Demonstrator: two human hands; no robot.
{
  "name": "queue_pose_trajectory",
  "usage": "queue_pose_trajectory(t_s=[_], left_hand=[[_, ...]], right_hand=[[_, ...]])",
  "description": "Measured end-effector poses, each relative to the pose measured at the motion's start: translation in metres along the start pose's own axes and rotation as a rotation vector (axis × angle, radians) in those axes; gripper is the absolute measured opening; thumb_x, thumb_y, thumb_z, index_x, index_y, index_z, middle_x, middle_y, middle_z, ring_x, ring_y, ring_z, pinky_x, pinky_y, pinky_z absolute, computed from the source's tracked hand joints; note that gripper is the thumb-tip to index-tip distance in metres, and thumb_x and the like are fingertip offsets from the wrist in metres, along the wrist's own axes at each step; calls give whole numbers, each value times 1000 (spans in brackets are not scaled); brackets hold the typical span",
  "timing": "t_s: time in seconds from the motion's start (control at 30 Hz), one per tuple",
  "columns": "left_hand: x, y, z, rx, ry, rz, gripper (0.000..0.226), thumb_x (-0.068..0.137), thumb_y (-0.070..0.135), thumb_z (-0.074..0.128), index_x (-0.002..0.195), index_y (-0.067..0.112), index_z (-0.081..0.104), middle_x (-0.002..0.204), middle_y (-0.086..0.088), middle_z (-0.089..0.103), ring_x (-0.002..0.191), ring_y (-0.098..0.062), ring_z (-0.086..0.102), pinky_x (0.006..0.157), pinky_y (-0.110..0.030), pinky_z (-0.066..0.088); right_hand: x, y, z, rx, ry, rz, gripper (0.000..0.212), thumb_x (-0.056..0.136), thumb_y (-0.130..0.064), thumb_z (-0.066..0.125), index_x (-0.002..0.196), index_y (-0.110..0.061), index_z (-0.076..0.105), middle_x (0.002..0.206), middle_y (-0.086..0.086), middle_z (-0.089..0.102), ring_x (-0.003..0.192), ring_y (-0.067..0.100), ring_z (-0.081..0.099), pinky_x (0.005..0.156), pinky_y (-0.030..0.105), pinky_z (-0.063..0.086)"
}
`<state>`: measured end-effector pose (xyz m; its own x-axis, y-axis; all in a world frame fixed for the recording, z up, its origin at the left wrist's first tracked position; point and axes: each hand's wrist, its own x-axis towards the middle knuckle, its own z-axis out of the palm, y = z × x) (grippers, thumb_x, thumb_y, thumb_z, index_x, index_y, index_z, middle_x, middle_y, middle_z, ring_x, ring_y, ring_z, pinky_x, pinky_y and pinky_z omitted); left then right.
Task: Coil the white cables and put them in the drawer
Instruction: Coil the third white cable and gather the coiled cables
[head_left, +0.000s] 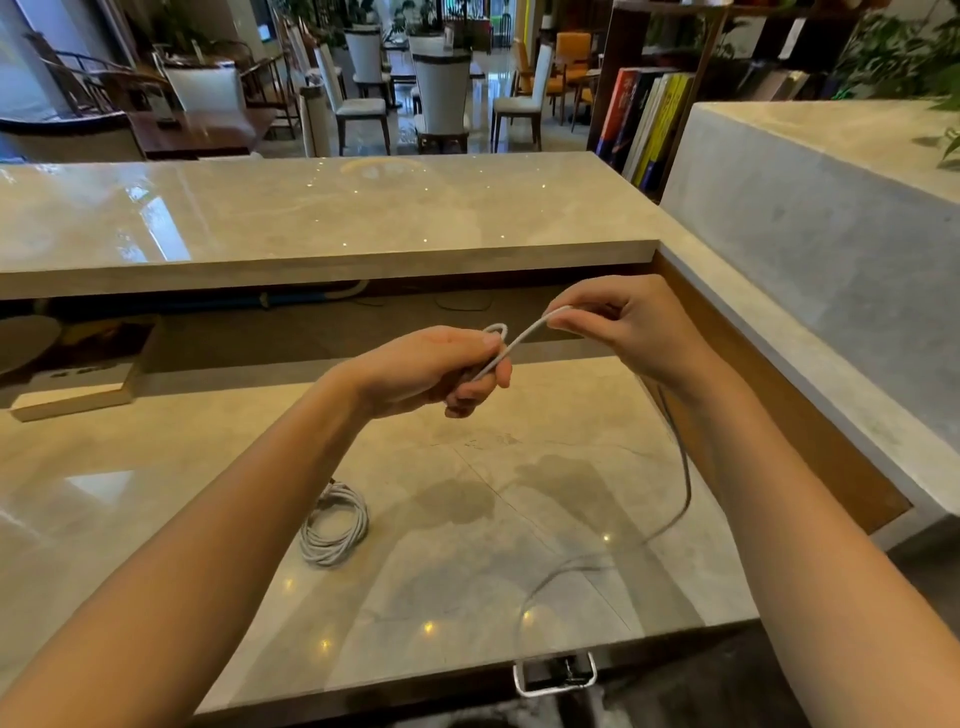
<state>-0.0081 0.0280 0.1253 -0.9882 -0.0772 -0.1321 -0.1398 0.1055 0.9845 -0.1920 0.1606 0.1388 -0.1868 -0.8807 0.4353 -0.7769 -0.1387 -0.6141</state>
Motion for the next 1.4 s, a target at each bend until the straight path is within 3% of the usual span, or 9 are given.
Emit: queue_pose_trajectory(t_s=[0.23, 0.53, 0.63, 0.73, 0.9, 1.0, 1.07, 1.27, 1.4], left_hand=[[6, 0, -1, -722, -477, 181, 27, 98, 25, 42, 82, 8, 56, 55, 3, 34, 47, -9, 32, 45, -20, 28], [9, 20, -3, -1264, -8, 531, 27, 96, 18, 36, 93, 2, 56, 60, -4, 48, 50, -12, 36, 50, -23, 33], [16, 26, 4, -1105, 341, 533, 26, 99, 20, 32, 94, 8, 55, 61, 2, 42, 53, -9, 38, 52, -20, 36], [26, 25, 10, -704, 663, 461, 24, 101, 18, 28, 96, 11, 50, 64, 2, 41, 55, -8, 39, 56, -22, 37], [33, 0, 10, 322, 880, 165, 23, 100, 20, 34, 87, 17, 53, 68, 2, 51, 62, -11, 53, 65, -25, 49], [30, -15, 10, 694, 645, -32, 24, 99, 22, 36, 83, 18, 54, 68, 1, 55, 58, -12, 53, 61, -29, 49], [22, -19, 11, 607, 381, -123, 27, 100, 23, 35, 84, 16, 56, 66, 1, 53, 53, -10, 50, 54, -24, 44], [6, -33, 1, -566, -104, 29, 31, 98, 24, 33, 84, 8, 57, 56, 3, 44, 41, -5, 35, 43, -19, 27], [9, -36, 9, -1014, -298, 138, 31, 99, 26, 36, 88, 5, 55, 58, 0, 43, 47, -6, 31, 46, -17, 26]], right_hand=[[-8, 17, 23, 310, -59, 162, 28, 95, -19, 47, 85, -5, 69, 58, -4, 49, 50, 0, 44, 50, 10, 35], [-41, 53, 75, 342, 85, 434, 32, 101, -24, 34, 81, -15, 58, 60, -1, 46, 50, 7, 39, 46, 18, 31], [-46, 53, 87, 409, 185, 481, 25, 99, -21, 40, 82, -17, 58, 62, -1, 47, 50, 9, 39, 44, 20, 31], [-46, 45, 96, 129, 19, 361, 21, 97, -23, 45, 85, -19, 62, 67, -3, 56, 60, 14, 51, 55, 33, 44], [-37, 10, 85, -237, -145, 64, 19, 92, -30, 53, 100, -21, 67, 88, -4, 67, 75, 11, 56, 66, 33, 49], [-29, 1, 62, -279, 13, -116, 17, 89, -26, 58, 100, -19, 70, 84, -1, 68, 73, 13, 58, 61, 29, 47], [-22, 1, 44, -298, 73, -151, 15, 86, -29, 63, 94, -18, 72, 79, -1, 67, 69, 11, 57, 58, 27, 45], [-7, 8, 26, 32, 107, 68, 11, 86, -25, 63, 91, -21, 72, 74, -13, 66, 71, 0, 62, 66, 14, 49], [-11, -2, 52, 235, 5, 267, 26, 95, -31, 48, 91, -20, 71, 75, -15, 69, 74, -3, 64, 70, 12, 46]])
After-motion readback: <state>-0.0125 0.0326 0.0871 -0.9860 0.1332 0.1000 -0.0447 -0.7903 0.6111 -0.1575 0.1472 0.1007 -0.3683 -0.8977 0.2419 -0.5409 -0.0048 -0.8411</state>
